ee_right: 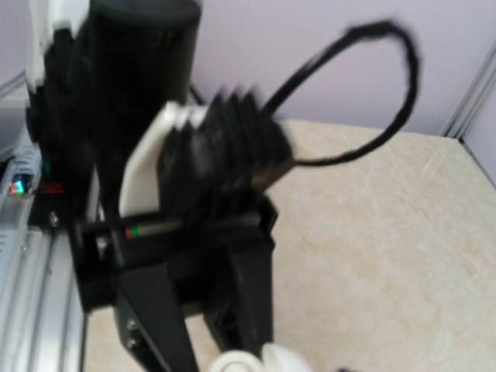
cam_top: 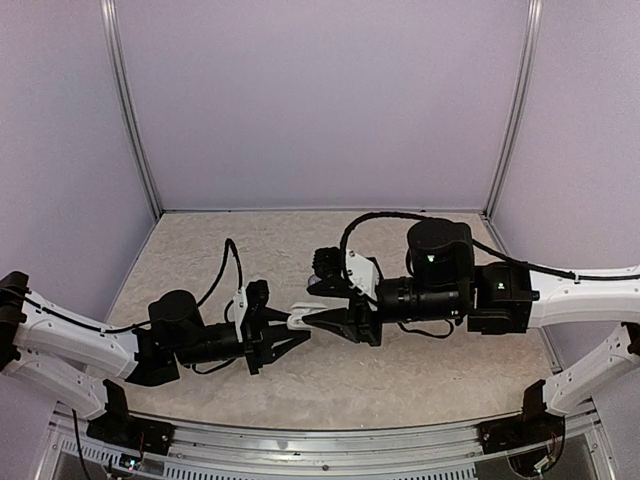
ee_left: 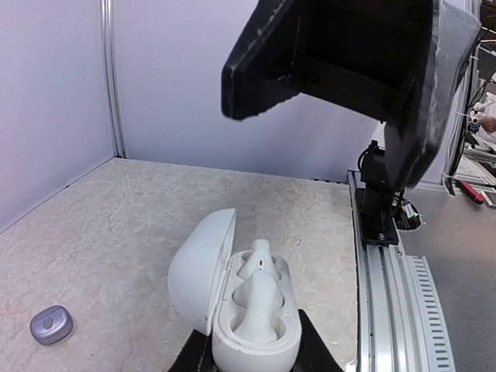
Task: Insert the wireless bluetooth earbuds into the charging case
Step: Adjust the left earbud in the left side groove of the charging case, then close the charging case with the earbuds.
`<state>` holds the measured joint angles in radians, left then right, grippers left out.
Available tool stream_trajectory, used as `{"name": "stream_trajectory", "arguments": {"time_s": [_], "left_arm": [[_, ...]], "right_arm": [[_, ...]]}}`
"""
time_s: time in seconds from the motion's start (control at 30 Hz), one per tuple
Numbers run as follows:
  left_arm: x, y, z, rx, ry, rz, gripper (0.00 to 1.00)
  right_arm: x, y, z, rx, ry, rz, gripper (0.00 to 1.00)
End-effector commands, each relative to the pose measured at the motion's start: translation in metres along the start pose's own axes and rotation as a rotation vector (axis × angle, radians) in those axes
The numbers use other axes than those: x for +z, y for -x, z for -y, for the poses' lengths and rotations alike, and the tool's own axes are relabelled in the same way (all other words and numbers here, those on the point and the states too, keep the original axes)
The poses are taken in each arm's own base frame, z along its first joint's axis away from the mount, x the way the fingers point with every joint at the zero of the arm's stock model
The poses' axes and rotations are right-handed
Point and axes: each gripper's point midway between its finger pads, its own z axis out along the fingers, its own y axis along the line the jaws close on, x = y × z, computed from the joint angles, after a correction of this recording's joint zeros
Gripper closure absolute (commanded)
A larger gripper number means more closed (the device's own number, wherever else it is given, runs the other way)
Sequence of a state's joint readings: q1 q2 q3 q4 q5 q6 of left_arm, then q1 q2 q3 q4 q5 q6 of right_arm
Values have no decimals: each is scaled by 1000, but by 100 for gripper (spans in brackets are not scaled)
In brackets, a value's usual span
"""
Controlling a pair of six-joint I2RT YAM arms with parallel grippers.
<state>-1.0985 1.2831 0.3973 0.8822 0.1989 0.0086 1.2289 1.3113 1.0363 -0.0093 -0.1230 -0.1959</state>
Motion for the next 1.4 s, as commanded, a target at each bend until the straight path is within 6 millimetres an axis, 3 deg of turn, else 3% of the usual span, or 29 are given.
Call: {"name": "stream_trajectory", "arguments": {"time_s": [0.0, 0.17, 0.3, 0.47, 0.77, 1.1, 1.37], "left_arm": [[3, 24, 5, 27, -23, 74, 97], [2, 29, 7, 26, -37, 85, 97], [1, 35, 11, 25, -52, 102, 97], [-1, 40, 12, 26, -60, 115, 97], [-5, 47, 15, 28, -69, 139, 97], [-6, 49, 3, -43, -40, 153, 97], [-5, 51, -4, -80, -27, 158, 98]], "right_arm": [[-15, 17, 15, 13, -22, 46, 44], [-21, 6, 15, 60, 47, 52, 15], [-16, -9, 10, 73, 85, 21, 10], [-5, -28, 2, 90, 137, -23, 13], [6, -39, -11, 117, 217, -38, 15], [-5, -20, -23, 88, 284, 25, 32], [-5, -22, -31, 67, 303, 21, 45]]}}
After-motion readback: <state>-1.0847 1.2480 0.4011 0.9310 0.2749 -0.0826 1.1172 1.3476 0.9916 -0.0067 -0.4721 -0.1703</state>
